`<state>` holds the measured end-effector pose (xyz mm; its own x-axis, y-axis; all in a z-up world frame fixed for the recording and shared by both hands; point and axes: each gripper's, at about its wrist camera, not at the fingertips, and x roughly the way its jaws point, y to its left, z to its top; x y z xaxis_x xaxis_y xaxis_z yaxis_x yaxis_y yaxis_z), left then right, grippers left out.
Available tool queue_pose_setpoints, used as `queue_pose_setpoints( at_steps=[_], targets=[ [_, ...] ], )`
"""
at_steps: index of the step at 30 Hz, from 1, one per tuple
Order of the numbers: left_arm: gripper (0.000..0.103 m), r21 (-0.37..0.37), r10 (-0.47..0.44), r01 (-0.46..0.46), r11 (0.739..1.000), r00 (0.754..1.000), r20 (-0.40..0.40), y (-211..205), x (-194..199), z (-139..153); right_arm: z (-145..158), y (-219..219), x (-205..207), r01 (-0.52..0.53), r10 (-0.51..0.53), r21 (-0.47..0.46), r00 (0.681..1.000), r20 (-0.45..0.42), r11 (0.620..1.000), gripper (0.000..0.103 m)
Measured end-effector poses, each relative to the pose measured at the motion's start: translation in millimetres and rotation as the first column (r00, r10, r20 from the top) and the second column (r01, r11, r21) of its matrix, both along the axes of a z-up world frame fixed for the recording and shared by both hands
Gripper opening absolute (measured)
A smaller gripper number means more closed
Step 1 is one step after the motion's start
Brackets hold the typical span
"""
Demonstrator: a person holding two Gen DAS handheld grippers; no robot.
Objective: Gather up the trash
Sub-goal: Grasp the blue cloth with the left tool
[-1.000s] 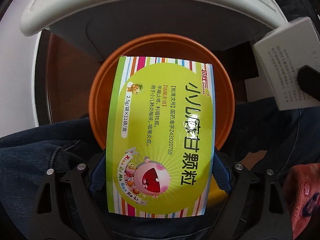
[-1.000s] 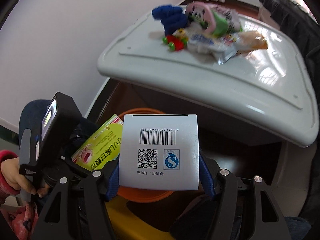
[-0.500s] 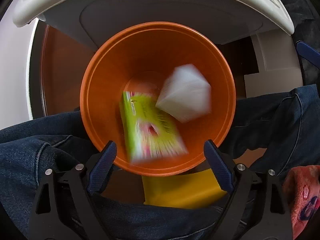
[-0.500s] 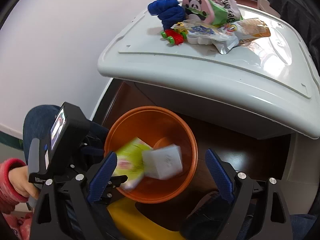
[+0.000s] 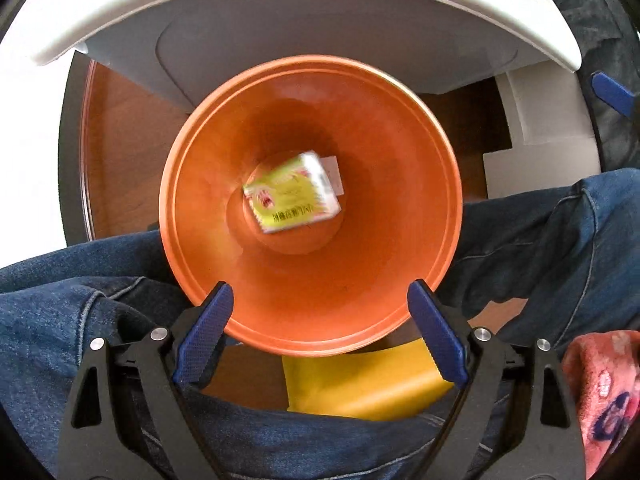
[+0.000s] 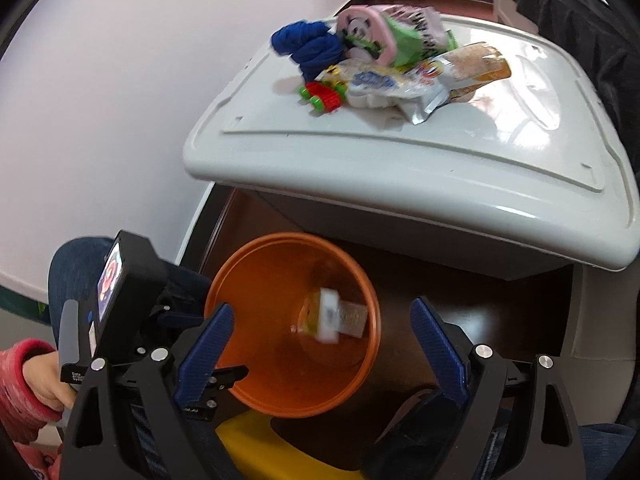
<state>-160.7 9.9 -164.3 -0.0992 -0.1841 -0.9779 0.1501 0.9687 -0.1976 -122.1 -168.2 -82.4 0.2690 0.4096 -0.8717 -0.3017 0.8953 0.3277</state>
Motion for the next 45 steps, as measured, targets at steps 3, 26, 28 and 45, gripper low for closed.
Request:
queue_pose_setpoints(
  at_steps=[3,26,28,45],
  targets=[
    [0.086,-0.025,0.021,-0.020,0.999,0.999,0.032,4,7,11,4,-11,3,0.040,-0.040,0.004,0.999,0.026,0.999,0.088],
    [0.086,-0.170,0.293,-0.247,0.954,0.887,0.357,39,232,93,6,-31,11,0.083,-0.084,0.022,0.993,0.081,0.996,0.088],
    [0.086,-0.197,0.292,-0.231,0.953,0.880,0.376,37,253,93,5,-31,12,0.086,-0.087,0.019,0.993,0.078,0.996,0.088],
    [0.055,-0.253,0.325,-0.230,0.940,0.833,0.448,45,286,76,-10,-28,22,0.089,-0.088,-0.002,0.995,0.040,0.996,0.088]
  ],
)
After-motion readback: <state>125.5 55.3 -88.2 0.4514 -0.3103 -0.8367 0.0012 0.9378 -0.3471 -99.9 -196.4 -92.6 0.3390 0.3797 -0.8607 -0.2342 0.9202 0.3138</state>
